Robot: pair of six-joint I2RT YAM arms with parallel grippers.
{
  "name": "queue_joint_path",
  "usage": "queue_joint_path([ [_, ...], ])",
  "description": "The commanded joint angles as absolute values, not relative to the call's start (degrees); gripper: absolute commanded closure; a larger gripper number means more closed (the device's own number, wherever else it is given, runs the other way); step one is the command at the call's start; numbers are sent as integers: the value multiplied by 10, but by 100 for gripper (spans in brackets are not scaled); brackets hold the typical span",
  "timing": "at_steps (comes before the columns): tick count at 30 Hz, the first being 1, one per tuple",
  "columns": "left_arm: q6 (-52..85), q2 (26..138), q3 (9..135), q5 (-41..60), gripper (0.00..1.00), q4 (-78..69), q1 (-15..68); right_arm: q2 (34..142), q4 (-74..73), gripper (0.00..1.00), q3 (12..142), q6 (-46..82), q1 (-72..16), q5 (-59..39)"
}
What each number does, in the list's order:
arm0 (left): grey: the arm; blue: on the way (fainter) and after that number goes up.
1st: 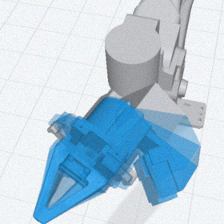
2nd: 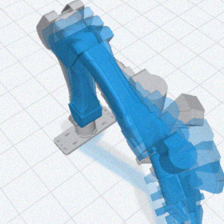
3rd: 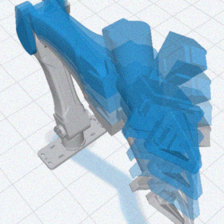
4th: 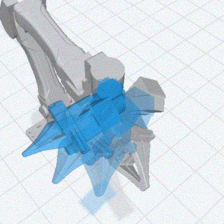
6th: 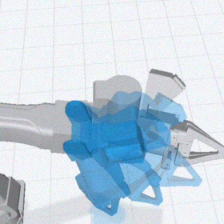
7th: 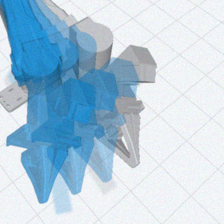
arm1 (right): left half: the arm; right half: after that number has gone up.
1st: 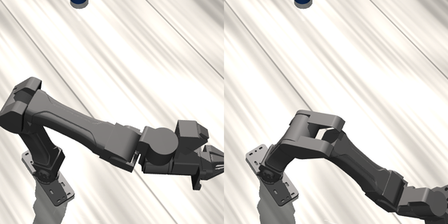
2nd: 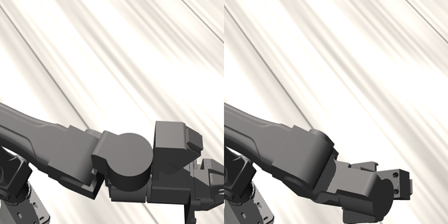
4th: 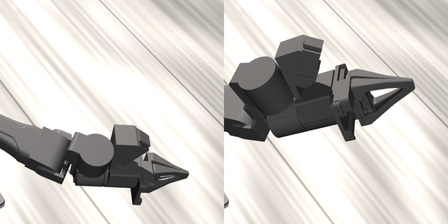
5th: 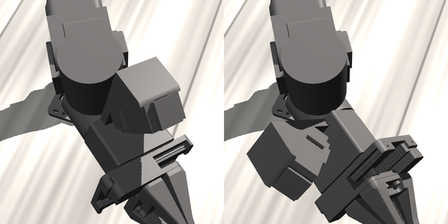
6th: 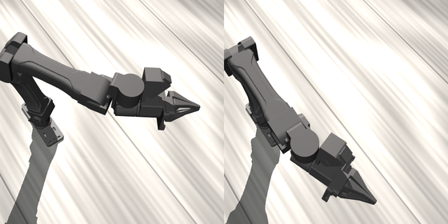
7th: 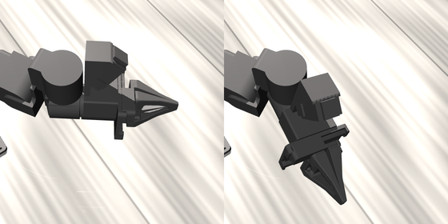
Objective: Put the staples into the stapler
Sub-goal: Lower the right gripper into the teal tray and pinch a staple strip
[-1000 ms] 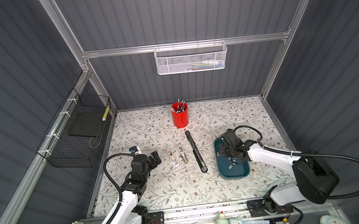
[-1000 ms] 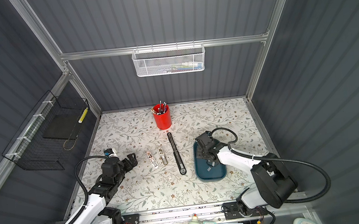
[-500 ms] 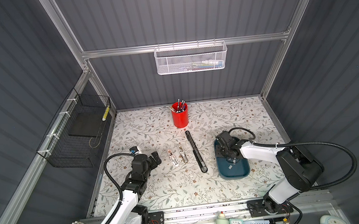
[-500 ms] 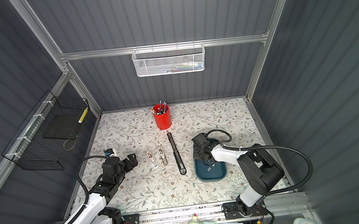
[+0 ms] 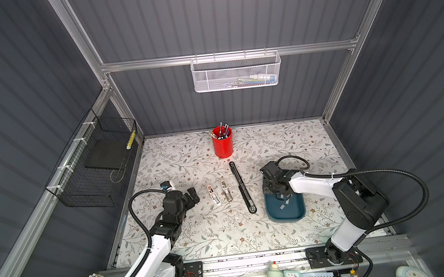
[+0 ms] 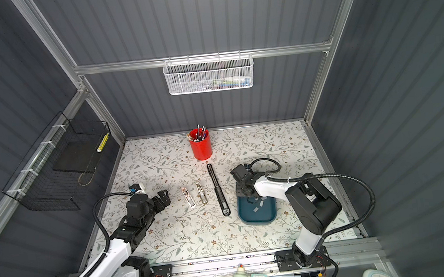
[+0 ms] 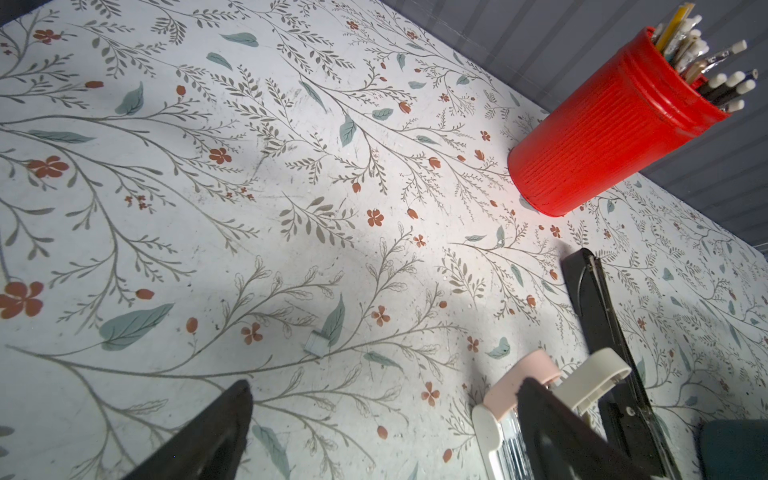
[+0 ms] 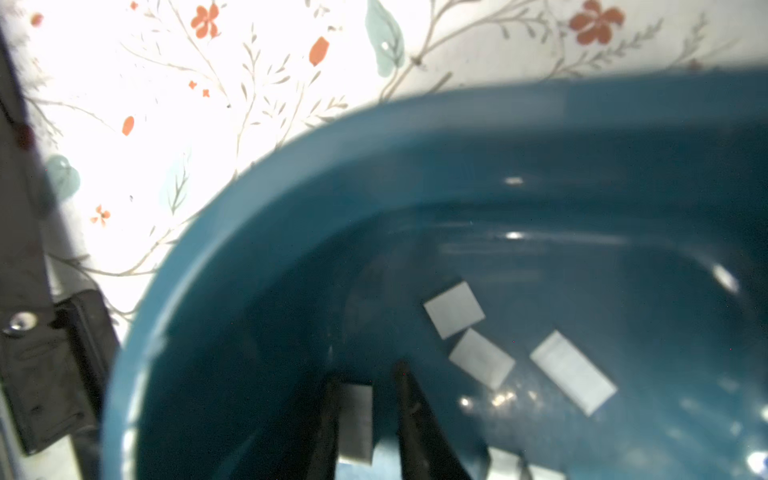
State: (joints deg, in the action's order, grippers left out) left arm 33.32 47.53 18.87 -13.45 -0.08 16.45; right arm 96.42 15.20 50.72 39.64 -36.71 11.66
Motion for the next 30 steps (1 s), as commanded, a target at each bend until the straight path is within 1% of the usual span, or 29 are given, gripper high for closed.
queue_joint_path([
  [1,323,475,205,-139,0,0,163,982,208,76,511,402,-377,148],
  [7,324,473,205,-137,0,1,163,989,218,80,510,407,-382,158],
  [14,324,470,205,-137,0,3,163,986,227,81,511,407,-388,164],
  [17,324,472,206,-136,0,2,163,996,238,80,516,405,-389,168],
  [20,324,472,206,-137,0,3,163,1009,242,75,523,405,-389,166],
  [22,325,472,206,-139,0,3,163,1015,241,75,526,404,-389,163],
  [23,325,472,206,-140,0,4,163,1016,241,76,527,404,-391,162],
  [26,326,469,206,-143,0,6,163,1016,240,82,524,406,-390,160],
  [30,328,466,204,-146,0,7,163,1011,237,84,518,409,-390,162],
])
